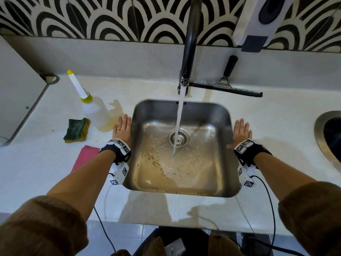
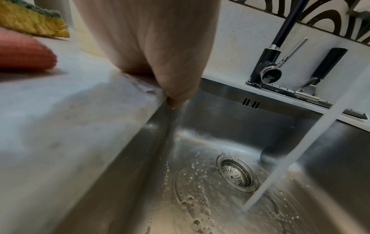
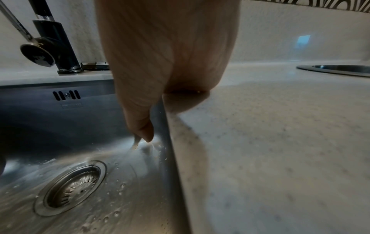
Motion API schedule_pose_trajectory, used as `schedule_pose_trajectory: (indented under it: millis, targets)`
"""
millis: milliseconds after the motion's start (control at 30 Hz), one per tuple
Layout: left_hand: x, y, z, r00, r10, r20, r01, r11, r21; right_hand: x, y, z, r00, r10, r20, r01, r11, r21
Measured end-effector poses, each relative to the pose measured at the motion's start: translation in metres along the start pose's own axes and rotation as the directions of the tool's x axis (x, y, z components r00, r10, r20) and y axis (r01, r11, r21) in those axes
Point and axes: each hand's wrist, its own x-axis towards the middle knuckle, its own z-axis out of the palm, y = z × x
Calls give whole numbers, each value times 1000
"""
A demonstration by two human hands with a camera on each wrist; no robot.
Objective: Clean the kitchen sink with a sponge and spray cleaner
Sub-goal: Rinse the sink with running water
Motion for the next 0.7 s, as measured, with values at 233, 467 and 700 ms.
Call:
schedule_pose_trajectory:
  millis: [233, 467, 700]
  targets:
    - [3, -2, 1, 1000, -2, 4, 2, 1000, -7, 1, 0, 1, 1000, 4, 2, -4, 1000, -23]
    - [0, 0, 1, 1000, 0, -23, 1, 1000, 31, 1, 0, 3, 1000, 0, -25, -1, 1000, -23]
    - [-1, 1, -1, 1000, -4, -9, 5, 999, 42, 1, 0, 3, 1000, 4, -13, -4, 999, -40]
